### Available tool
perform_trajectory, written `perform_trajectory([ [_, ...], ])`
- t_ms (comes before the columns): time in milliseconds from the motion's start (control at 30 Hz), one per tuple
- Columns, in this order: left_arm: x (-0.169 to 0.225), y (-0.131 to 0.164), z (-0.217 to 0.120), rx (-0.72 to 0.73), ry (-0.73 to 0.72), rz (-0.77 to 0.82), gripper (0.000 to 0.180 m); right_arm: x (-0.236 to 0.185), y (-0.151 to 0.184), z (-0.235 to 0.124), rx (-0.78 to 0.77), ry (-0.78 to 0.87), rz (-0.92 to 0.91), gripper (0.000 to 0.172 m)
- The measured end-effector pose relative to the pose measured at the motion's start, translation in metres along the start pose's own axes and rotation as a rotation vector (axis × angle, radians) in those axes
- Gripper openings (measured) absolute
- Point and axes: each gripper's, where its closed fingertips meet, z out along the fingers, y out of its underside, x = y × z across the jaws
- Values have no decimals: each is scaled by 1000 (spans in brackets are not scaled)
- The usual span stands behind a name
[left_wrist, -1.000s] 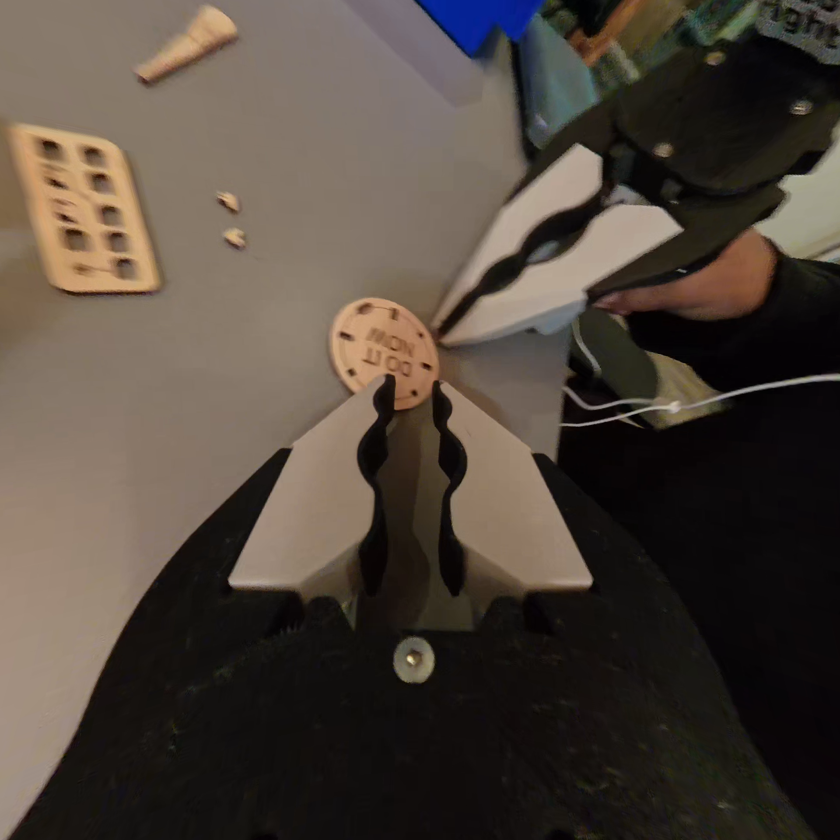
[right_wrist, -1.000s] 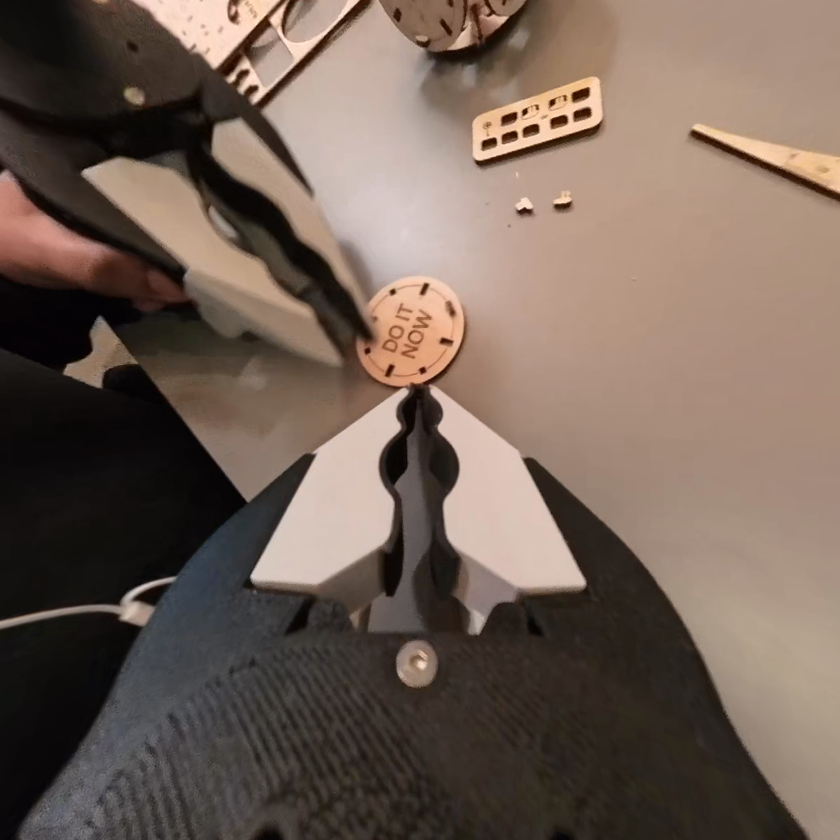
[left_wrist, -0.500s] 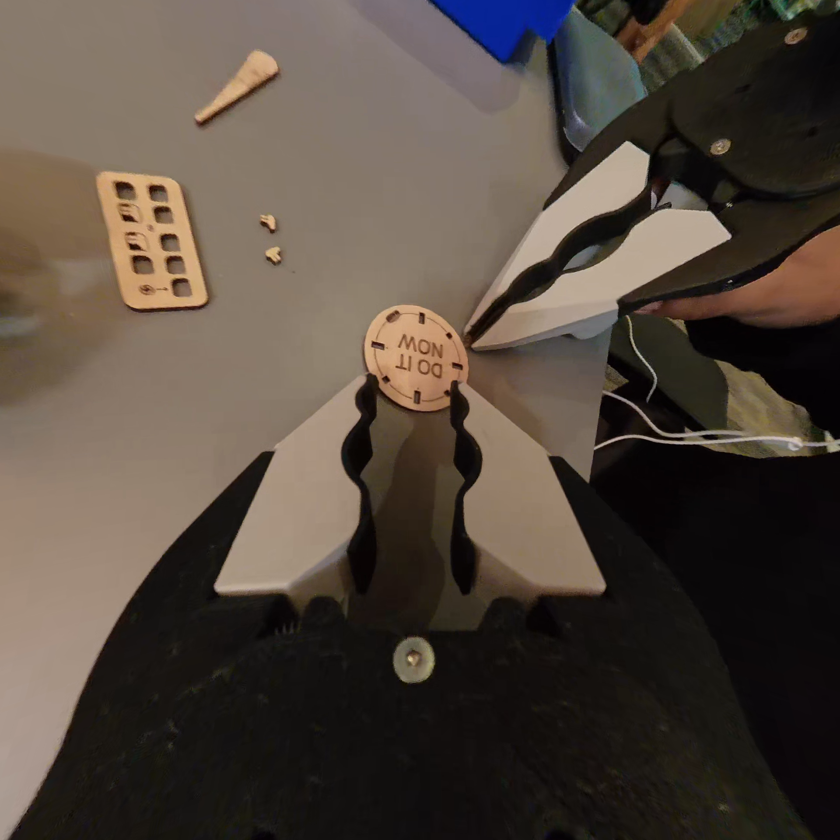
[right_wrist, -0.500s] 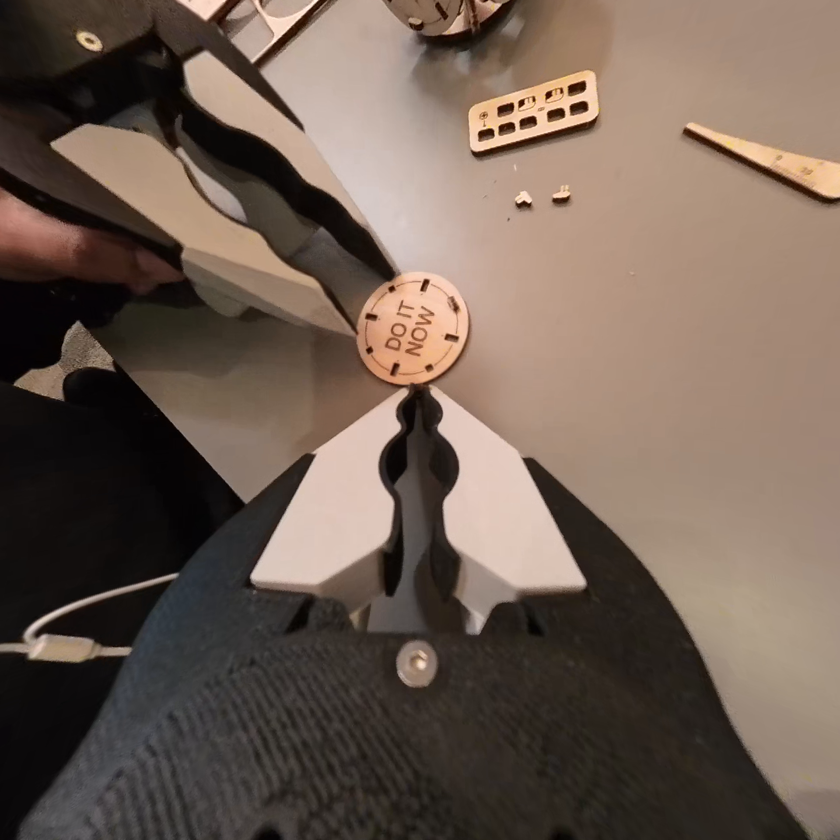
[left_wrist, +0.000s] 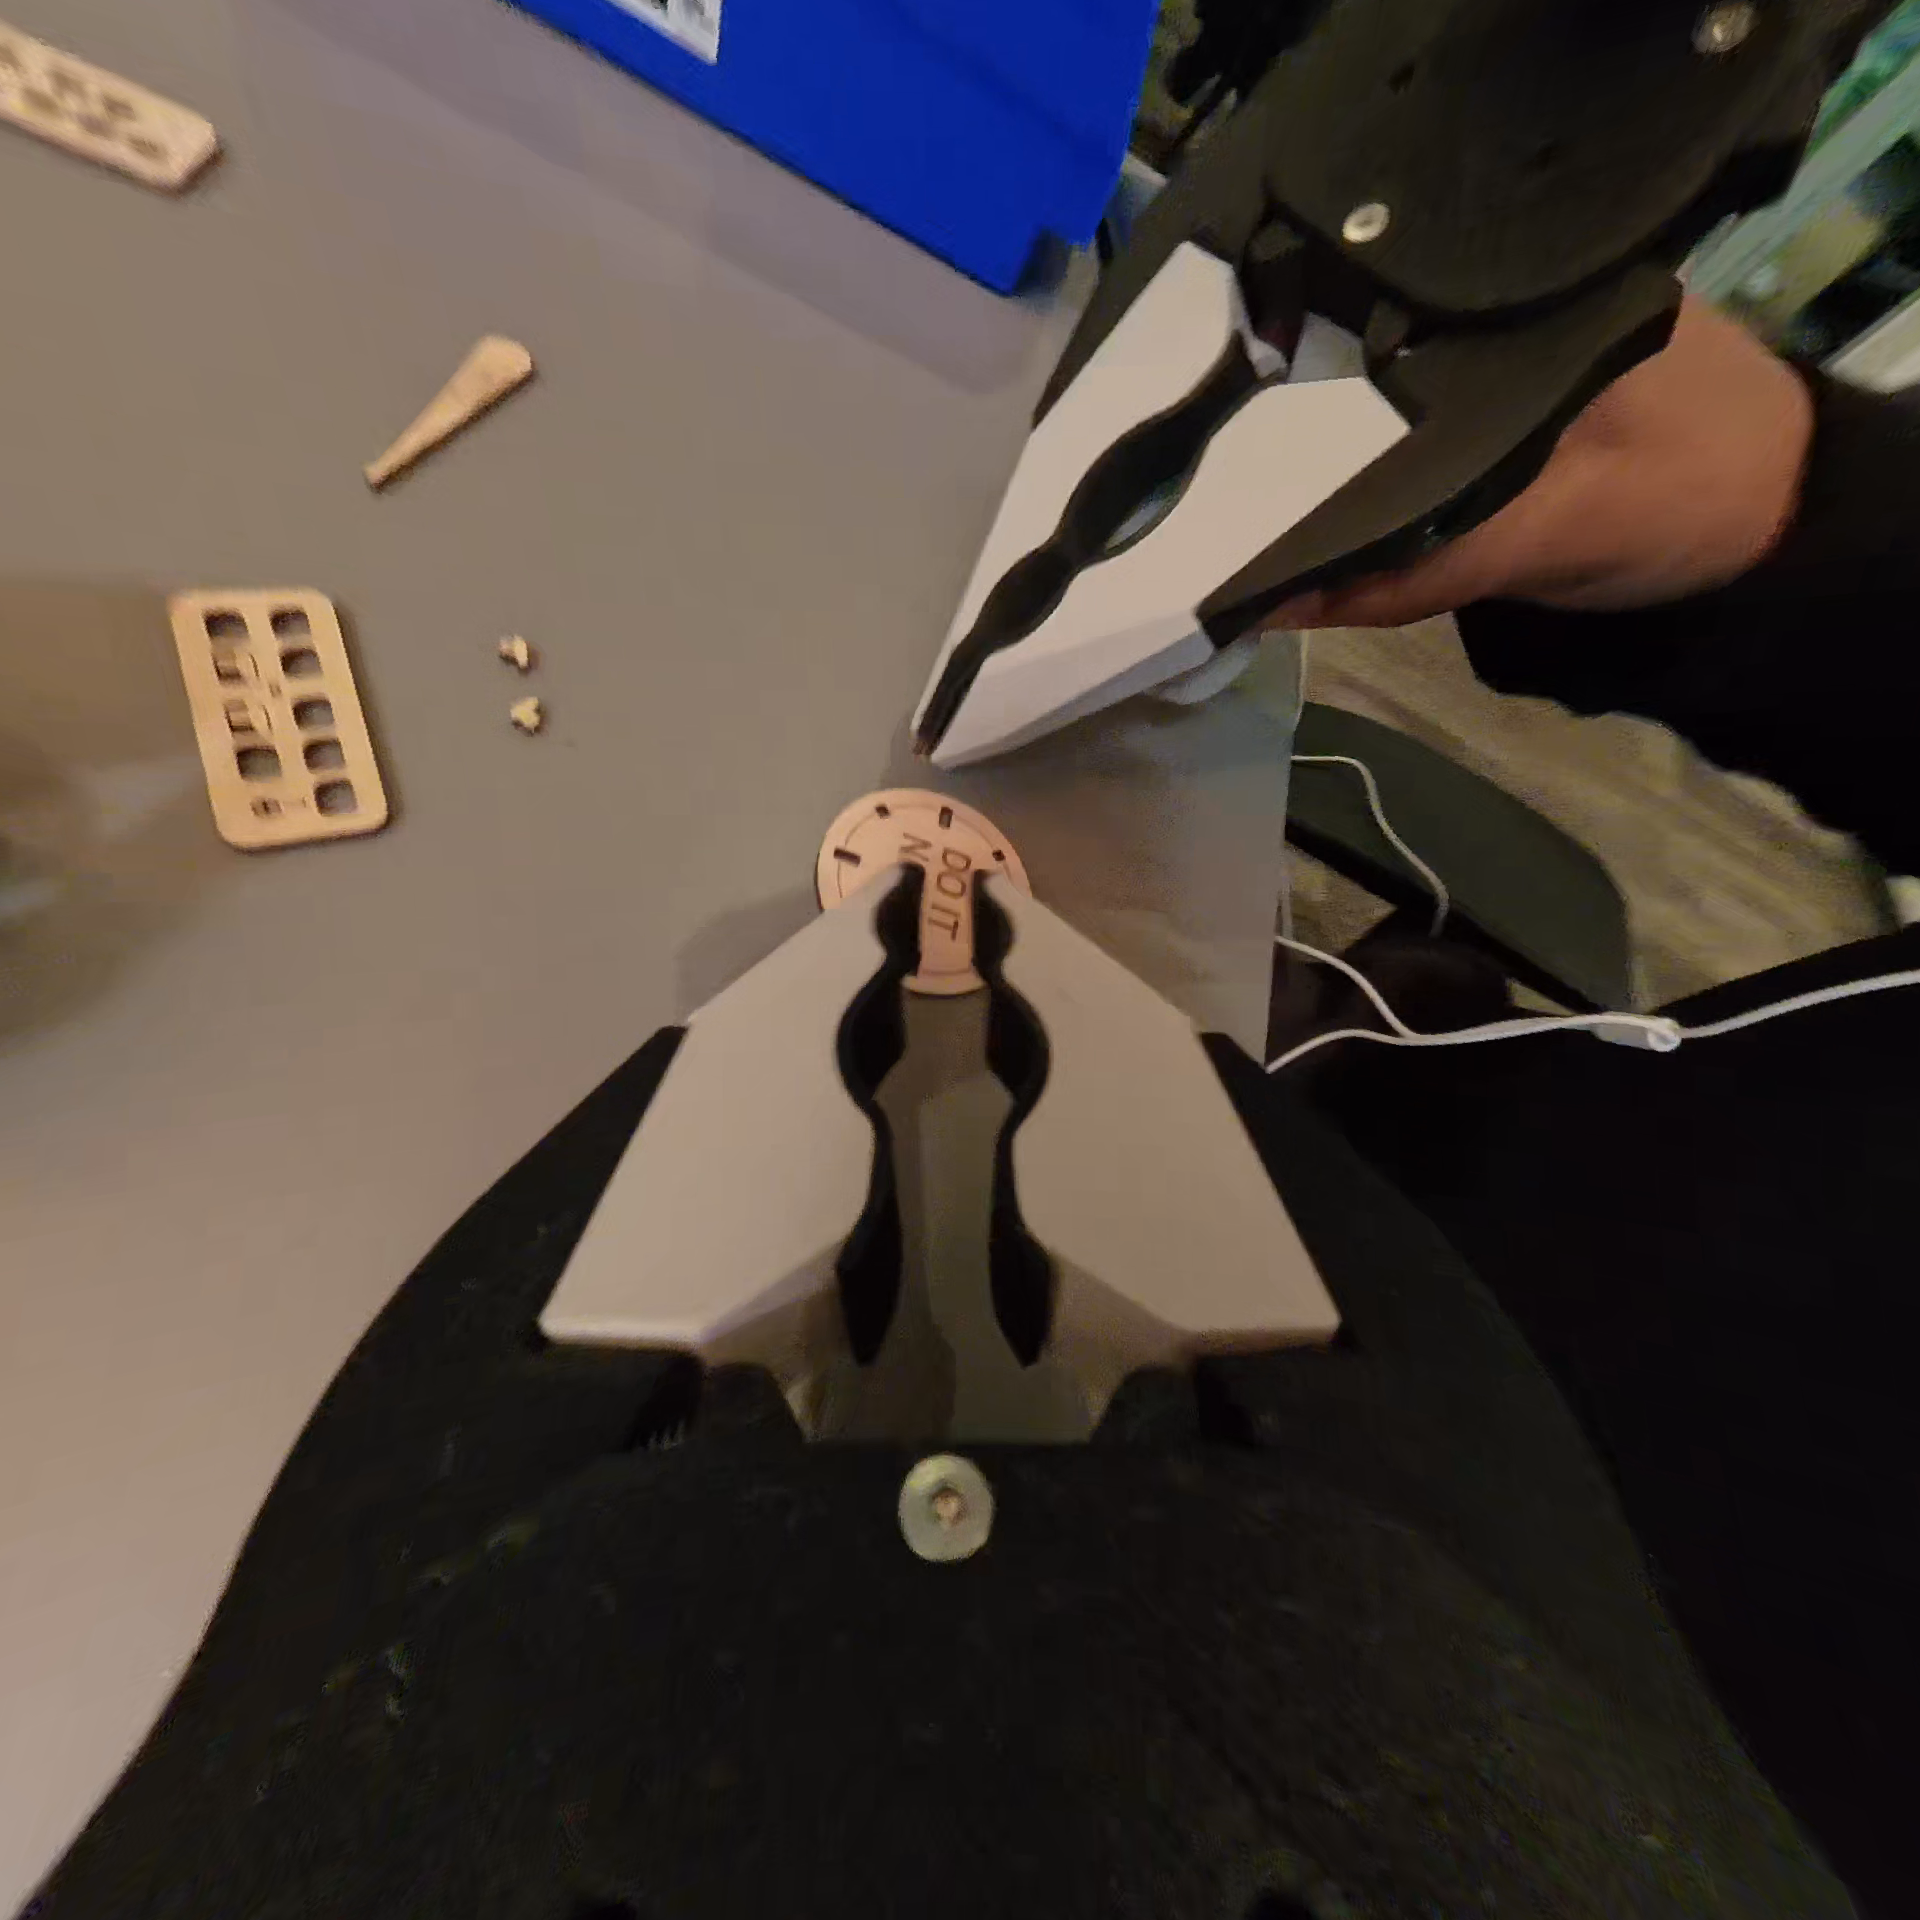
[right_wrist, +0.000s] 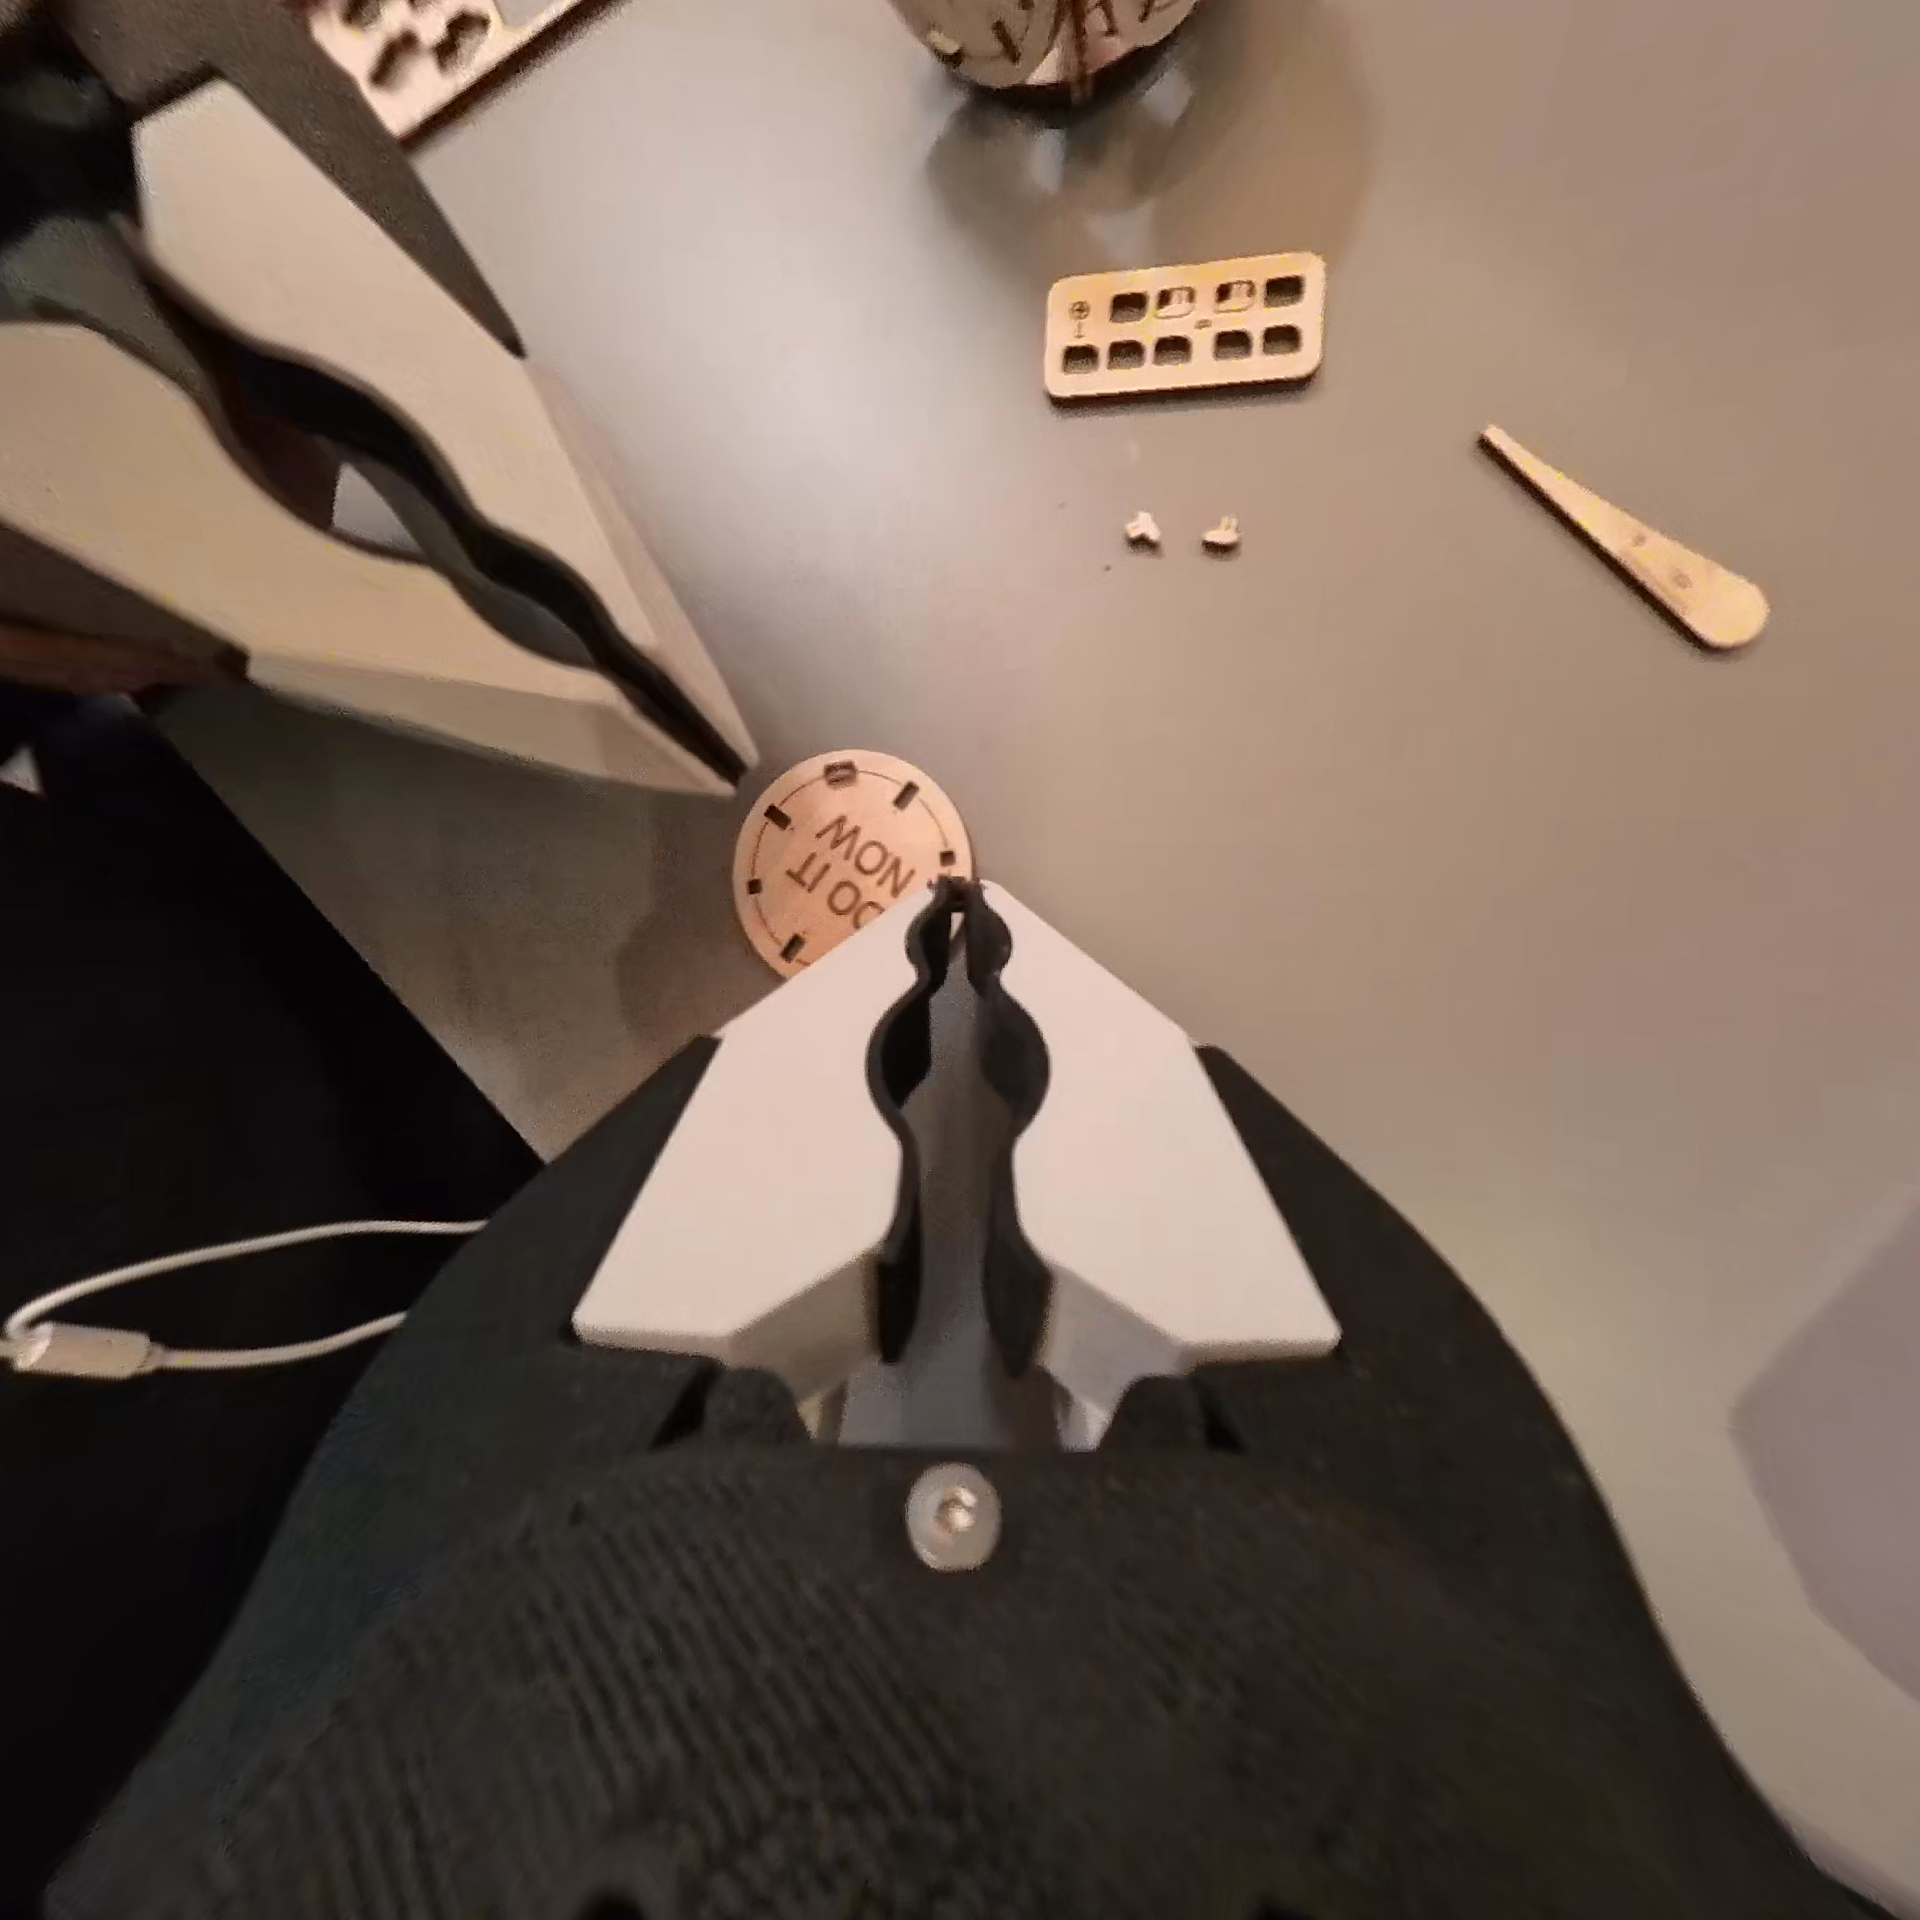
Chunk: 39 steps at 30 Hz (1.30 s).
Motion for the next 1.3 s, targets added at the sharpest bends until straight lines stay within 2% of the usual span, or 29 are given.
perform_trajectory([
  [67,1,-2,5,5,-118,103,0,-1,0,2,-63,11,-58,1],
  [200,-10,11,15,-77,-373,289,0,-4,-1,5,-160,2,-120,0],
  [367,-14,21,22,-169,-499,425,0,-2,0,8,-263,7,-140,0],
  [700,-14,21,23,-169,-490,430,0,0,1,12,-421,19,-102,0],
  [867,-16,21,22,-172,-551,483,0,0,3,14,-460,13,-67,1],
  [1300,-16,21,22,-171,-524,451,0,0,4,14,-579,81,-80,0],
])
